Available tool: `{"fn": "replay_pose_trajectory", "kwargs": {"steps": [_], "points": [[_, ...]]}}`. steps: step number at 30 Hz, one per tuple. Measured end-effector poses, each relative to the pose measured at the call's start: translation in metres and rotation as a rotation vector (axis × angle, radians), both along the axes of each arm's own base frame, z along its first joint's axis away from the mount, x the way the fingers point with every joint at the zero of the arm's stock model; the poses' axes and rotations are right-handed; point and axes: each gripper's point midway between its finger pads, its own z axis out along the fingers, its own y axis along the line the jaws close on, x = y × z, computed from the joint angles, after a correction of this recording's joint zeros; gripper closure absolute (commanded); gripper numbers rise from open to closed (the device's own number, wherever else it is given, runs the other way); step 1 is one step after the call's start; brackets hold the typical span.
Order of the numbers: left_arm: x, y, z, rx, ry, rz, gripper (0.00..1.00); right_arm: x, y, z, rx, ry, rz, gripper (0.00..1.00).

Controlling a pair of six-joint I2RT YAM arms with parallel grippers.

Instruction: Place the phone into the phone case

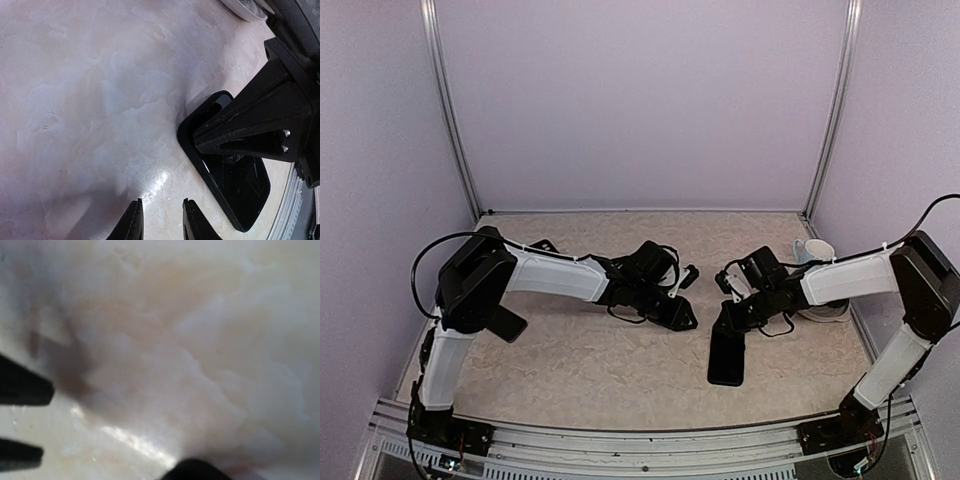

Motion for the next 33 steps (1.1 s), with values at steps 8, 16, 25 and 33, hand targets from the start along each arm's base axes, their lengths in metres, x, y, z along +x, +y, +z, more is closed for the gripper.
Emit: {"fn": "replay_pose_trajectory", "kwargs": {"steps": [8,16,25,33], "points": [[-0.005,0.004,-0.008,0.007,0.015,-0.001,0.68,0.01,-0.015,0.033,-0.129,-0.01,-0.069,0.01],[0.003,0.028,-0.002,0.021,0.01,0.053,0.01,-0.009,-0.022,0.056,-0.319,-0.015,-0.197,0.01],[0.019,0.053,0.043,0.021,-0.101,0.137,0.01,-0.057,0.001,0.036,-0.373,0.061,-0.203,0.01],[0.026,0.072,0.059,0.029,-0.152,0.189,0.01,-0.083,-0.013,-0.002,-0.448,0.166,-0.256,0.01]]}}
